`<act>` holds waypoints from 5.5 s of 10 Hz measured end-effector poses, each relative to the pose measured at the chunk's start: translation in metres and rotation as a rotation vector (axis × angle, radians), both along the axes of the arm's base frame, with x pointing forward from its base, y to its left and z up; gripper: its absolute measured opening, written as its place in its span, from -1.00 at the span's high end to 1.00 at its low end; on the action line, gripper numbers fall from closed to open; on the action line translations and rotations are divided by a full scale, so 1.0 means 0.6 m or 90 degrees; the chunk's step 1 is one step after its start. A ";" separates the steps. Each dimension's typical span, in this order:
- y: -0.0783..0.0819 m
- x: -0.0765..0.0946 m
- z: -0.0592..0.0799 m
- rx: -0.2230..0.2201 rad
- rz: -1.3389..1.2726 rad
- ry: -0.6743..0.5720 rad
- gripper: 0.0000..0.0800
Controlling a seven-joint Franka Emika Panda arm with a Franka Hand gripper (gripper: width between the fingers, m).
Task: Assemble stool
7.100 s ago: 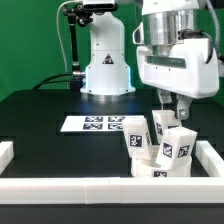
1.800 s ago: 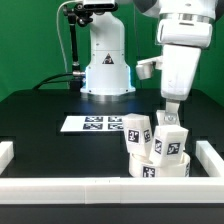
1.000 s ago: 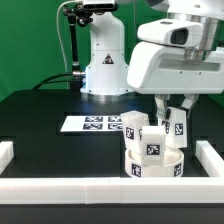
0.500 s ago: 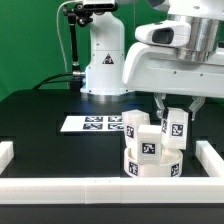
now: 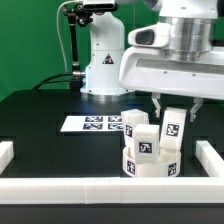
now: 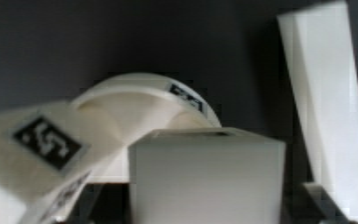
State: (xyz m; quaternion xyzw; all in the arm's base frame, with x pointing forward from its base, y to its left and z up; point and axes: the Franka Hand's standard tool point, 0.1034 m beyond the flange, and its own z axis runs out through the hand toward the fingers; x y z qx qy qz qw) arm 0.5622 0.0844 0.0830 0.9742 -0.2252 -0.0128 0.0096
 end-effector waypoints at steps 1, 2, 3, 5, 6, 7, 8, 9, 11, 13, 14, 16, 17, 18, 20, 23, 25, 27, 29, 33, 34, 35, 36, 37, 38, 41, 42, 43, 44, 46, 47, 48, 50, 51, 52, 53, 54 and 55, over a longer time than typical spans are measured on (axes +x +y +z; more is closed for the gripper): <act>0.001 0.000 -0.002 0.011 -0.047 0.000 0.15; 0.002 0.002 -0.003 0.029 -0.122 -0.002 0.15; 0.003 0.002 -0.003 0.032 -0.167 -0.003 0.15; 0.006 0.002 -0.003 0.031 -0.248 -0.001 0.15; 0.006 0.002 -0.003 0.030 -0.280 -0.001 0.15; 0.007 0.002 -0.003 0.030 -0.313 0.000 0.15; 0.008 0.002 -0.003 0.029 -0.345 0.001 0.15; 0.009 0.001 -0.003 0.029 -0.370 0.002 0.15; 0.011 0.001 -0.004 0.027 -0.426 0.003 0.15; 0.011 0.003 -0.005 0.048 -0.562 -0.002 0.15; 0.012 0.004 -0.006 0.060 -0.648 -0.006 0.15; 0.014 0.006 -0.006 0.096 -0.792 -0.028 0.15; 0.016 0.006 -0.007 0.116 -0.871 -0.038 0.15; 0.018 0.007 -0.007 0.133 -0.921 -0.044 0.15; 0.020 0.007 -0.006 0.140 -0.951 -0.038 0.15; 0.023 0.008 0.000 0.140 -0.928 -0.035 -0.54; 0.020 0.009 0.012 0.154 -0.898 -0.047 -0.60; 0.022 0.008 0.007 0.149 -0.868 -0.049 -0.62; 0.023 0.006 0.006 0.139 -0.737 -0.057 -0.62; 0.037 0.021 0.025 0.086 -0.415 -0.065 -0.62; 0.043 0.022 0.029 0.080 -0.350 -0.071 -0.62; 0.047 0.021 0.027 0.079 -0.317 -0.072 -0.62; 0.046 0.021 0.027 0.077 -0.268 -0.074 -0.62; 0.045 0.021 0.027 0.076 -0.218 -0.077 -0.62; 0.044 0.021 0.027 0.074 -0.182 -0.079 -0.62; 0.043 0.020 0.025 0.054 0.027 -0.087 -0.62; 0.042 0.020 0.025 0.046 0.100 -0.088 -0.62; 0.041 0.021 0.027 0.044 0.150 -0.088 -0.62; 0.040 0.025 0.031 0.035 0.244 -0.090 -0.62; 0.036 0.021 0.027 0.032 0.340 -0.082 -0.62; 0.033 0.022 0.028 0.028 0.379 -0.083 -0.62; 0.032 0.022 0.027 0.027 0.396 -0.083 -0.62; 0.032 0.021 0.027 0.016 0.512 -0.080 -0.62; 0.032 0.019 0.025 0.011 0.574 -0.075 -0.62; 0.033 0.016 0.023 0.000 0.667 -0.067 -0.62; 0.033 0.016 0.022 -0.002 0.700 -0.065 -0.62; 0.029 0.016 0.020 -0.010 0.764 -0.059 -0.62; 0.026 0.016 0.017 -0.015 0.796 -0.054 -0.62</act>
Offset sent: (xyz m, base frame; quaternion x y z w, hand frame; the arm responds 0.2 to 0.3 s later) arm 0.0000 0.0000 0.0000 0.0000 0.0000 0.1296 0.9916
